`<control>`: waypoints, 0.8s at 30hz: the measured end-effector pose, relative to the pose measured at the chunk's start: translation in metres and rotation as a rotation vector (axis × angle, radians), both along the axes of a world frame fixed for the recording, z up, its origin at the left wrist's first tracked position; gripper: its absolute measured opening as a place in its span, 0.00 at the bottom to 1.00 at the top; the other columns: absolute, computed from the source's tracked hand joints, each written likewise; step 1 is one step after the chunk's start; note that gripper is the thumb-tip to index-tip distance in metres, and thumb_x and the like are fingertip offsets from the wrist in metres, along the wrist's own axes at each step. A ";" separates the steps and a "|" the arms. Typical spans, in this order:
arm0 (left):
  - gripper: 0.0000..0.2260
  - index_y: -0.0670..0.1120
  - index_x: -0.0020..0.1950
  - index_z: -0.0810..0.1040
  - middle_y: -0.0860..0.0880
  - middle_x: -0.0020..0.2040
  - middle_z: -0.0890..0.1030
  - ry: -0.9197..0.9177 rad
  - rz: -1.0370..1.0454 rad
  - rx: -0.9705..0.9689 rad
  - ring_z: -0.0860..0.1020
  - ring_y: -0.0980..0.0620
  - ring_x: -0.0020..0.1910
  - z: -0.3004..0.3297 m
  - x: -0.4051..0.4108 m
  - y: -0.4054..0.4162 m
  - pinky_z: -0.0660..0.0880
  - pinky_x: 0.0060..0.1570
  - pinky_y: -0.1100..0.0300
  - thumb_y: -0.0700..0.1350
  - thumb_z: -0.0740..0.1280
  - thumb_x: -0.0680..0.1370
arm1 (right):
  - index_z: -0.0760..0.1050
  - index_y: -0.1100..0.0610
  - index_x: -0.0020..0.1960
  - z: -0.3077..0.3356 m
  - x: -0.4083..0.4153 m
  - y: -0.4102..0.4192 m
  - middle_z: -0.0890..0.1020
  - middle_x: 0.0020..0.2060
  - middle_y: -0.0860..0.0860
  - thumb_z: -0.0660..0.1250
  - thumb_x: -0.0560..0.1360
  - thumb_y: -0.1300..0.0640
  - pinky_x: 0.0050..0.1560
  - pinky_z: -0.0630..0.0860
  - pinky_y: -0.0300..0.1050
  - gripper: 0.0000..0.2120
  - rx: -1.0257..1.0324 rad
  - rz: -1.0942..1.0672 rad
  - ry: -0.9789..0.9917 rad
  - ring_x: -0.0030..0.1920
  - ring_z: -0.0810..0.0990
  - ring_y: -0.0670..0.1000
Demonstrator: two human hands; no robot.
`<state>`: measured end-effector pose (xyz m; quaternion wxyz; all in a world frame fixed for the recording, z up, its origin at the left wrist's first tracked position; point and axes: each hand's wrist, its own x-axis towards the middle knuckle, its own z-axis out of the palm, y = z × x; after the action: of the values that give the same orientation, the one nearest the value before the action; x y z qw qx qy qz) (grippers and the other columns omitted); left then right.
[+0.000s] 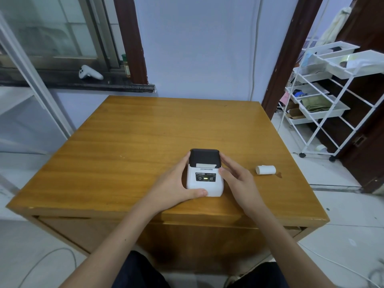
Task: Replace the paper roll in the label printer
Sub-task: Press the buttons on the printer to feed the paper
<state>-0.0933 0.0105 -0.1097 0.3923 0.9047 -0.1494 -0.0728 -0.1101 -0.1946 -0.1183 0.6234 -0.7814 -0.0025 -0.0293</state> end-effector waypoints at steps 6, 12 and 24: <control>0.53 0.60 0.80 0.47 0.58 0.76 0.67 0.000 -0.004 0.005 0.68 0.55 0.71 0.000 0.000 -0.001 0.68 0.68 0.53 0.65 0.77 0.65 | 0.71 0.47 0.72 0.000 0.000 0.001 0.81 0.59 0.38 0.63 0.80 0.55 0.57 0.74 0.34 0.21 0.004 -0.002 -0.006 0.60 0.78 0.34; 0.53 0.61 0.80 0.47 0.58 0.76 0.66 0.000 -0.009 0.010 0.68 0.55 0.71 0.000 0.000 -0.001 0.68 0.67 0.54 0.65 0.76 0.65 | 0.71 0.47 0.73 0.000 0.000 0.001 0.79 0.65 0.41 0.63 0.79 0.55 0.59 0.73 0.34 0.22 0.003 0.000 -0.010 0.64 0.77 0.37; 0.52 0.62 0.79 0.48 0.59 0.76 0.66 0.001 -0.005 -0.037 0.67 0.57 0.72 -0.002 -0.001 0.000 0.67 0.67 0.55 0.65 0.76 0.65 | 0.71 0.46 0.72 0.000 -0.001 0.001 0.80 0.64 0.43 0.64 0.79 0.55 0.61 0.74 0.38 0.22 0.007 -0.003 0.000 0.63 0.77 0.37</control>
<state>-0.0945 0.0108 -0.1113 0.4089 0.8969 -0.1527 -0.0716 -0.1108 -0.1934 -0.1184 0.6262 -0.7791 -0.0012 -0.0301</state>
